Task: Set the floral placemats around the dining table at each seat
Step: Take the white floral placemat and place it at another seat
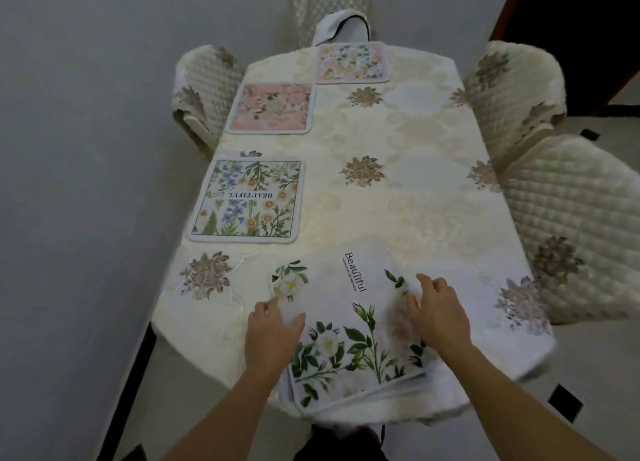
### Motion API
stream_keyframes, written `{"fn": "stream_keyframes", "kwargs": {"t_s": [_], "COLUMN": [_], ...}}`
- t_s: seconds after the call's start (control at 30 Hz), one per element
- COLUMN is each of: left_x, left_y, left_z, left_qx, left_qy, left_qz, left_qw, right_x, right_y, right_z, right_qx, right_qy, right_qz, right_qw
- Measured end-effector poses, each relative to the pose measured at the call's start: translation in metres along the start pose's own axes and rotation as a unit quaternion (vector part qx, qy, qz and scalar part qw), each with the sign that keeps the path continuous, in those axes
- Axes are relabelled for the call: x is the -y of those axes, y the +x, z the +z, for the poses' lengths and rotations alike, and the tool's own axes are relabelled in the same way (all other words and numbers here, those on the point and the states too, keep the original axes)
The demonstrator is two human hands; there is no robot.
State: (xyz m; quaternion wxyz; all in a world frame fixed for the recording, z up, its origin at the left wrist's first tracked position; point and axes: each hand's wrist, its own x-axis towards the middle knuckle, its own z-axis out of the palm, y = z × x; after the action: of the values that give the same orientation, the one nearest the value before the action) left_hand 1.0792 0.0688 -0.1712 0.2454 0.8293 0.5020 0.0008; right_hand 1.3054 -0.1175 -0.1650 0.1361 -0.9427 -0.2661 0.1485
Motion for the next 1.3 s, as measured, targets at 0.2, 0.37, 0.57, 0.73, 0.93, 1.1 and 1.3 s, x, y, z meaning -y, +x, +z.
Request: {"fn": "stream_keyframes", "kwargs": {"t_s": [0.2, 0.37, 0.57, 0.73, 0.93, 1.1, 1.3], "left_x": [0.021, 0.017, 0.011, 0.009, 0.003, -0.009, -0.043], "left_y": [-0.002, 0.003, 0.004, 0.006, 0.002, 0.01, 0.029], "left_z": [0.021, 0.021, 0.022, 0.023, 0.034, 0.021, -0.018], "left_qx": [0.025, 0.008, -0.013, 0.015, 0.058, 0.053, 0.026], "left_qy": [-0.112, -0.182, -0.211, -0.278, -0.336, -0.352, -0.319], "left_qz": [-0.057, -0.102, -0.124, -0.135, -0.113, -0.086, 0.004], "left_qw": [0.992, 0.978, 0.969, 0.951, 0.933, 0.931, 0.947], "right_x": [0.003, 0.008, 0.006, -0.001, -0.006, -0.004, 0.003], "right_y": [0.016, 0.016, 0.012, 0.01, 0.005, 0.001, 0.012], "right_z": [0.027, 0.036, 0.038, 0.037, 0.033, 0.016, -0.029], "right_qx": [0.035, 0.022, 0.018, 0.048, 0.062, 0.047, -0.01], "right_qy": [0.048, 0.053, 0.099, 0.212, 0.266, 0.305, 0.335], "right_qz": [0.038, 0.048, 0.08, 0.117, 0.113, 0.11, 0.092], "right_qw": [0.998, 0.997, 0.992, 0.969, 0.955, 0.945, 0.938]}}
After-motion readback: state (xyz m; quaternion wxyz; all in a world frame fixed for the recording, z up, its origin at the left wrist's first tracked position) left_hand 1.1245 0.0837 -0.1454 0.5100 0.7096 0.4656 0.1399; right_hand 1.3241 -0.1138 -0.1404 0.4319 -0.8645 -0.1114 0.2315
